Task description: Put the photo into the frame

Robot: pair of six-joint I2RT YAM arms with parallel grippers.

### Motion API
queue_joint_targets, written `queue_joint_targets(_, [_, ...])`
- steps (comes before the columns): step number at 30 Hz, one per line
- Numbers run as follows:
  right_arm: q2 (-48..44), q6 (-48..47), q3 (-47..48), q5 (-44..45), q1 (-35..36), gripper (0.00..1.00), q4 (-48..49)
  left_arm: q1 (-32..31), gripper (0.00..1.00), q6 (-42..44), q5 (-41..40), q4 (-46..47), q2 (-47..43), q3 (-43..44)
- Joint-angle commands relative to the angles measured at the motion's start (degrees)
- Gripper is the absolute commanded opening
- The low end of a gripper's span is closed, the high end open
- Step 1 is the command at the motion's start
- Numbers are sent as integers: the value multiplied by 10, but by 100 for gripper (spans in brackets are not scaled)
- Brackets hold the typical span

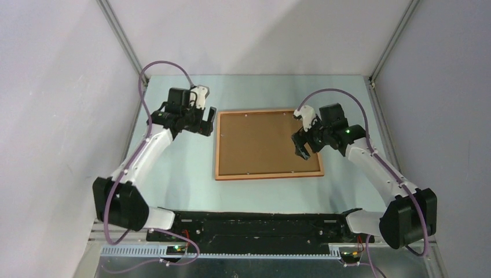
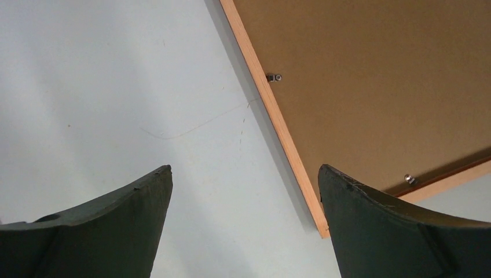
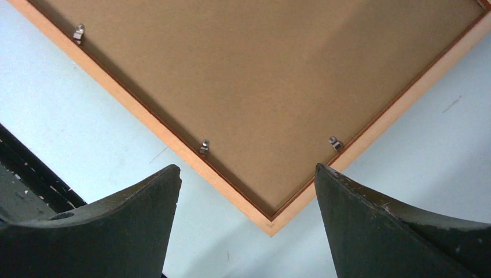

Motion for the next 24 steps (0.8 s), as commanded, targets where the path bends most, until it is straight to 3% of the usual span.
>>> queue_joint_targets(1, [-17,-12,-6,15,33,90,2,2,100,27,14,41,-75,-37])
queue_joint_targets(10, [29,-40,-7,35,115,90,1,1,100,53,56,50,-140,-93])
queue_joint_targets(24, [116,-68,-32,102,220,83,3,2,100,49,77,50,-132,-110])
